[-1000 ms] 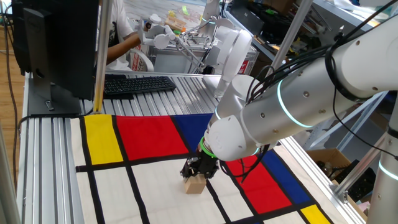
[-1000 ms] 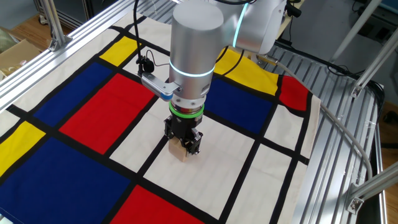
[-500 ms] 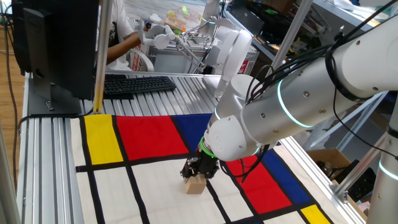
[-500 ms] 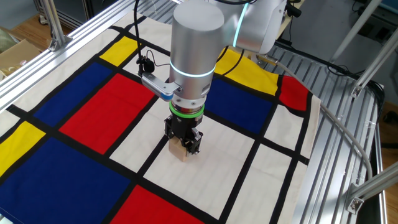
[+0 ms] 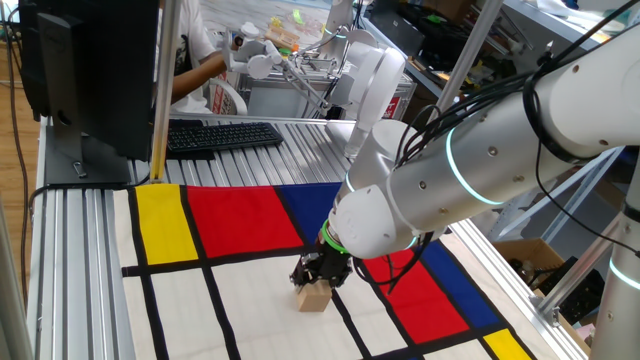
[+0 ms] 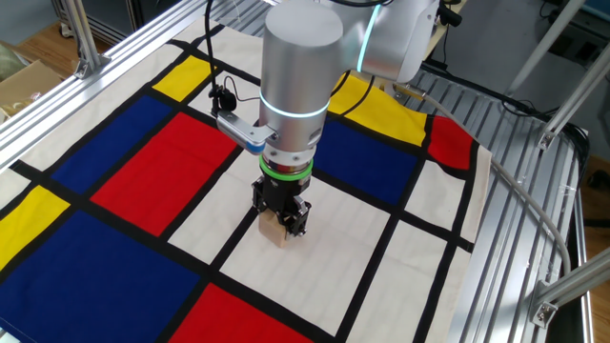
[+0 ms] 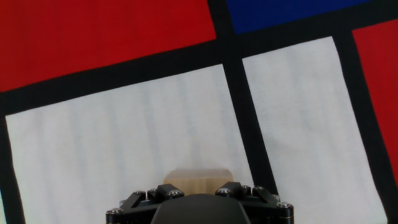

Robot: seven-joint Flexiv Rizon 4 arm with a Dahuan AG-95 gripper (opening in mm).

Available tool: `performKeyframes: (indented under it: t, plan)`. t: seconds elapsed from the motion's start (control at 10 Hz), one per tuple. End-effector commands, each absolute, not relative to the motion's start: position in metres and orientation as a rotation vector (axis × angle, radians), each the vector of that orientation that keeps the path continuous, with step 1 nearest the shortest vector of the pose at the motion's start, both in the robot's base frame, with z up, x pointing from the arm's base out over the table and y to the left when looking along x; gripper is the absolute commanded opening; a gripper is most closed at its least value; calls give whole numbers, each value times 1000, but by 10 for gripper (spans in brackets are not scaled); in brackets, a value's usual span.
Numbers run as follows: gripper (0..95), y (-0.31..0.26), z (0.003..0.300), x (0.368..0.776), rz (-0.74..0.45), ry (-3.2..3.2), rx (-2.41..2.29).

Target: Hold a small block with the gripper and sweep it from left to right on the table

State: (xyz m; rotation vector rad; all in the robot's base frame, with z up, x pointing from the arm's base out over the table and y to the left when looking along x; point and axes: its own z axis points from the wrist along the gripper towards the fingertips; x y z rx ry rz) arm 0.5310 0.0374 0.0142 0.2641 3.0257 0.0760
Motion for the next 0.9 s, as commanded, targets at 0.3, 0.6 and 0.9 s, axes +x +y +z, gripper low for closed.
performKeyframes:
  t: [0.3, 0.6, 0.9]
  plan:
    - [0, 37, 14, 531, 36, 3034, 251]
    - [0, 37, 14, 531, 18, 3035, 245]
    - [0, 37, 14, 531, 28, 3039, 196]
